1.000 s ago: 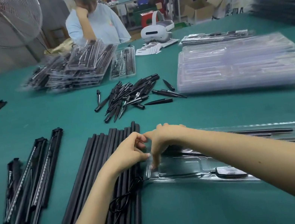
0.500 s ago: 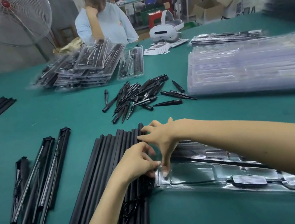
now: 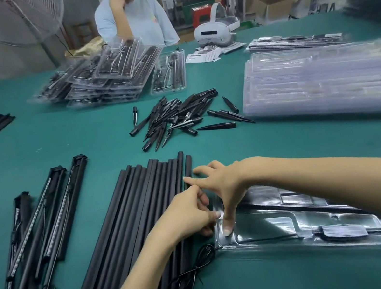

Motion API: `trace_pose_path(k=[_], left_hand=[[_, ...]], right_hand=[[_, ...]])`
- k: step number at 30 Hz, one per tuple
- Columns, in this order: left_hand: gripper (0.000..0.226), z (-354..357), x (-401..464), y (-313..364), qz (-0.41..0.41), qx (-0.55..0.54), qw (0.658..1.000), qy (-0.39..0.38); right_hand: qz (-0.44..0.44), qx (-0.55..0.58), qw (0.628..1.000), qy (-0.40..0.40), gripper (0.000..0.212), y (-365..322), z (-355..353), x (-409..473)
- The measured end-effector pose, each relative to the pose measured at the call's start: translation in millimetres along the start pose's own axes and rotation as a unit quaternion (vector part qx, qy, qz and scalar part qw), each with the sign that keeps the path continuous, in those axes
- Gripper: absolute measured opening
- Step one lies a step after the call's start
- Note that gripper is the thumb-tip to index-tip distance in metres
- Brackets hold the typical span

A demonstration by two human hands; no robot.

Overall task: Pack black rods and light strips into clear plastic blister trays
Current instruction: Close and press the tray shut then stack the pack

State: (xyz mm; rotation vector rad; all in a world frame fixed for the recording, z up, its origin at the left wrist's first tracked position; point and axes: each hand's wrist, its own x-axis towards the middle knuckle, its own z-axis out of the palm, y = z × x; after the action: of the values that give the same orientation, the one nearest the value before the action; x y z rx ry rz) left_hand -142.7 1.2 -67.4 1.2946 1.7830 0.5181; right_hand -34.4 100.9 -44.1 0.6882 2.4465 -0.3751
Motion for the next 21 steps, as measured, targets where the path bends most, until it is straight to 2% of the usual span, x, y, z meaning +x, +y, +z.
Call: trace_pose_path(k=[4,7,11,16,21], left_hand=[[0.032,-6,-7,-3,0.015,-0.015,0.999,-0.041],[0.047,-2,-6,-1,0.023,0.052,0.997,-0.045],[0.049,5,2,4,0.038,0.083,0.995,-0.025],[0.045,5,11,8,0.014,0.13,0.99,-0.044],[0.051,14,10,4,0.0,0.168,0.986,-0.021]], right_hand=[[0.057,0.03,0.998,0.018,0.139,-5,9,2],[0.089,0.036,0.995,0.036,0.136,-11,11,2],[0.097,0.027,0.993,0.06,0.13,-16,13,0],[0.092,0.018,0.993,0.068,0.128,-20,12,0],[0.061,0.001,0.993,0.098,0.123,-22,20,-1]])
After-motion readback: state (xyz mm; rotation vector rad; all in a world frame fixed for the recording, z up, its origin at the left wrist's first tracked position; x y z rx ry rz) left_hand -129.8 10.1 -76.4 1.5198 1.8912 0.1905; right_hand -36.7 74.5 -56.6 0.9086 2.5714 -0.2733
